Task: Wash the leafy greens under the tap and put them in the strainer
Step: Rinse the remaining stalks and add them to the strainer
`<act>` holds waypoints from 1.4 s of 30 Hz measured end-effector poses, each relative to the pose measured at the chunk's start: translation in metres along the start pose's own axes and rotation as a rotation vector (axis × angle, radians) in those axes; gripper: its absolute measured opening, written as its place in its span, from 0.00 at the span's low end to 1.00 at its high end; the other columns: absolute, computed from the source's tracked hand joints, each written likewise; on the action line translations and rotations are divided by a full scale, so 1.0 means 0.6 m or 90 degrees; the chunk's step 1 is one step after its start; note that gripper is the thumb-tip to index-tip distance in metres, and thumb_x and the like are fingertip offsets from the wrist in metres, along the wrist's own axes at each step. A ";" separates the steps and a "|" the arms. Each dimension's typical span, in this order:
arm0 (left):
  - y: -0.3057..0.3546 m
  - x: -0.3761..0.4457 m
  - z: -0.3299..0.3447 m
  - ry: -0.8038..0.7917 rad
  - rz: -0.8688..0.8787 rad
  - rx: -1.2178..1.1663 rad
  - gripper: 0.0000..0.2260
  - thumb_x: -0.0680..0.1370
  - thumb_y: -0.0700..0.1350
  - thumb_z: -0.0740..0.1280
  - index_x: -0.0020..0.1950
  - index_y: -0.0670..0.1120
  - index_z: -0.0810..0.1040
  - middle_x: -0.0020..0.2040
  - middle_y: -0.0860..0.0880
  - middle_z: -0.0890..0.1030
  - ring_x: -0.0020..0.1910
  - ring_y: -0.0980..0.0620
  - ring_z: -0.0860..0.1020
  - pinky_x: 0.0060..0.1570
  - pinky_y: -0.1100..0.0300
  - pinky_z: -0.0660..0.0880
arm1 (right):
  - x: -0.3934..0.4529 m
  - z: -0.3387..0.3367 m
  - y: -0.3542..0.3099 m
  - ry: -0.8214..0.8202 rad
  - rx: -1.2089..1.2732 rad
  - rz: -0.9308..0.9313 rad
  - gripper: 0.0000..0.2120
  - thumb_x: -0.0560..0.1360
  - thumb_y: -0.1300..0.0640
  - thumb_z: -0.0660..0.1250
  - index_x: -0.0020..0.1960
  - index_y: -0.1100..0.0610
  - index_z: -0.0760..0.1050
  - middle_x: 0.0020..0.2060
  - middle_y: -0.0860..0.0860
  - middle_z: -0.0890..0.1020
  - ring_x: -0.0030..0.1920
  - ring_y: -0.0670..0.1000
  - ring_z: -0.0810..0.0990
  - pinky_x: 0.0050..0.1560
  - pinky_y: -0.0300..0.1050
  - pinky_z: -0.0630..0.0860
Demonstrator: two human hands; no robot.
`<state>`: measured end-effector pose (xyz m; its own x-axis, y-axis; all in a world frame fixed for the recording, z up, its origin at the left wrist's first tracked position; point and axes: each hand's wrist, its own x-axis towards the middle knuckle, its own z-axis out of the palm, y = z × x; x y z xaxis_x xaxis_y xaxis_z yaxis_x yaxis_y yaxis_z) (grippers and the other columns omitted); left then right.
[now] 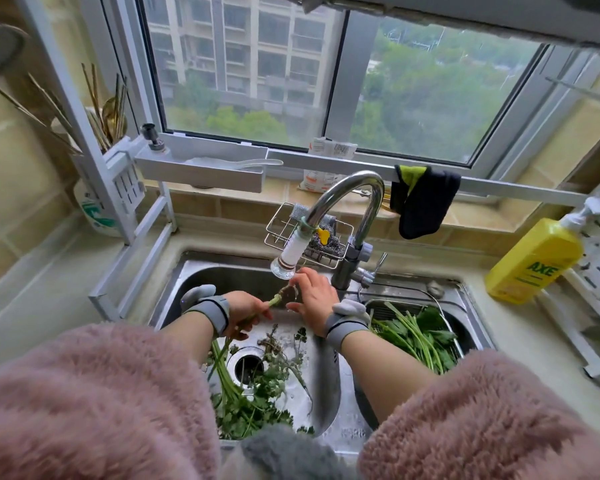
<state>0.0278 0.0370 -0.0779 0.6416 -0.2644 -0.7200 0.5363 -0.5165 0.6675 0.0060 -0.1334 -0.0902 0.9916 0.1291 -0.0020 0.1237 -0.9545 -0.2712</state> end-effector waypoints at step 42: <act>0.030 0.001 0.029 -0.027 -0.007 0.068 0.19 0.83 0.46 0.52 0.33 0.44 0.68 0.26 0.50 0.58 0.27 0.54 0.55 0.29 0.62 0.54 | -0.010 -0.027 -0.017 -0.133 -0.208 0.055 0.10 0.77 0.59 0.57 0.57 0.55 0.70 0.52 0.55 0.79 0.59 0.57 0.71 0.66 0.50 0.58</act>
<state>0.0280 0.0133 -0.0699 0.6114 -0.2917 -0.7357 0.4798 -0.6026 0.6377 -0.0008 -0.1286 -0.0719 0.9743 0.0637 -0.2163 0.0781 -0.9952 0.0589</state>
